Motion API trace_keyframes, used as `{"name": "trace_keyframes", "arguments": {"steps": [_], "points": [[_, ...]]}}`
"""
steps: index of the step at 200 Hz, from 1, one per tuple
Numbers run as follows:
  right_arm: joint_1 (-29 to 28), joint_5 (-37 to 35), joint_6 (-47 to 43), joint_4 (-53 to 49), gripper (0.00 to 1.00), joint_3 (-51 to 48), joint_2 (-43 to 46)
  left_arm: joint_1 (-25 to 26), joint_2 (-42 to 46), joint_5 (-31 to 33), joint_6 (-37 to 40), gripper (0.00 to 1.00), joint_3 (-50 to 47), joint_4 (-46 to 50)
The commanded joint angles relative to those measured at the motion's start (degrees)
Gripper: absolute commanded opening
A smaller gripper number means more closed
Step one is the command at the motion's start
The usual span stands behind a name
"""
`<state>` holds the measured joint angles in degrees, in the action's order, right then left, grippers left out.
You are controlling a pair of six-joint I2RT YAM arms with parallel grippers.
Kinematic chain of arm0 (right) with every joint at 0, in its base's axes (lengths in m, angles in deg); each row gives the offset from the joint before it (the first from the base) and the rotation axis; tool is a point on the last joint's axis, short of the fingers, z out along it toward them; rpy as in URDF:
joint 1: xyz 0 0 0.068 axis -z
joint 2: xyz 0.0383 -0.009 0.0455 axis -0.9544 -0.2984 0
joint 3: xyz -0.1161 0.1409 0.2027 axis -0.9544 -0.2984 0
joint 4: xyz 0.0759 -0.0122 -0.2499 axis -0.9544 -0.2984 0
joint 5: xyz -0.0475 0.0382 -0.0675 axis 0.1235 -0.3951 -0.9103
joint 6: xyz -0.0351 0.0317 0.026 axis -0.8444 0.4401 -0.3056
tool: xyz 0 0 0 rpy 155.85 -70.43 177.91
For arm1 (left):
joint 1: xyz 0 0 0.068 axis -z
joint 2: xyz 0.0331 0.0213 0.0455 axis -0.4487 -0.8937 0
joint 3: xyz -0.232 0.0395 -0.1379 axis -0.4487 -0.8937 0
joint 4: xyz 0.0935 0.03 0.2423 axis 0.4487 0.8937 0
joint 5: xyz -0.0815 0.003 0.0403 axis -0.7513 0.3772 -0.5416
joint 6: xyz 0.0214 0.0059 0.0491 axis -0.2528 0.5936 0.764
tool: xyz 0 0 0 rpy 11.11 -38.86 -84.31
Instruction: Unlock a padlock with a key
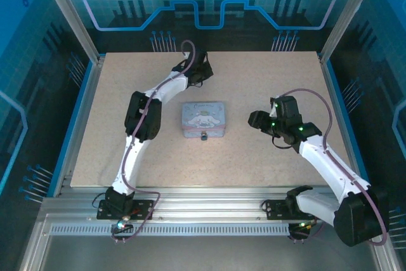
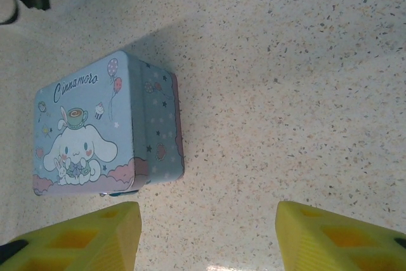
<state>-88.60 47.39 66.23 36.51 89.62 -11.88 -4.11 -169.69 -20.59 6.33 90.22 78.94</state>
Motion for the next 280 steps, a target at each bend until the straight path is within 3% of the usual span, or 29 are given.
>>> {"name": "trace_keyframes", "arguments": {"steps": [1, 88, 156, 225, 280], "points": [[-0.2, 0.8, -0.7, -0.6, 0.59, 0.2, -0.1, -0.2, 7.0, -5.1, 2.9, 0.00, -2.4, 2.3], [-2.2, 7.6, -4.4, 0.4, 0.58, 5.8, -1.7, -0.2, 32.8, -20.2, 6.0, 0.00, -25.7, 5.4], [-5.7, 17.8, -13.1, 1.2, 0.44, 14.6, -7.0, 0.6, 50.5, -29.3, 9.8, 0.00, -40.2, 9.7], [-11.3, 27.3, -17.2, 6.7, 0.45, 16.4, -10.8, 2.5, 60.7, -37.4, 9.0, 0.00, -50.2, 9.2], [-13.6, 31.8, -20.2, 9.1, 0.49, 15.8, -10.5, 5.2, 62.8, -40.7, 8.8, 0.00, -51.2, 9.9]]}}
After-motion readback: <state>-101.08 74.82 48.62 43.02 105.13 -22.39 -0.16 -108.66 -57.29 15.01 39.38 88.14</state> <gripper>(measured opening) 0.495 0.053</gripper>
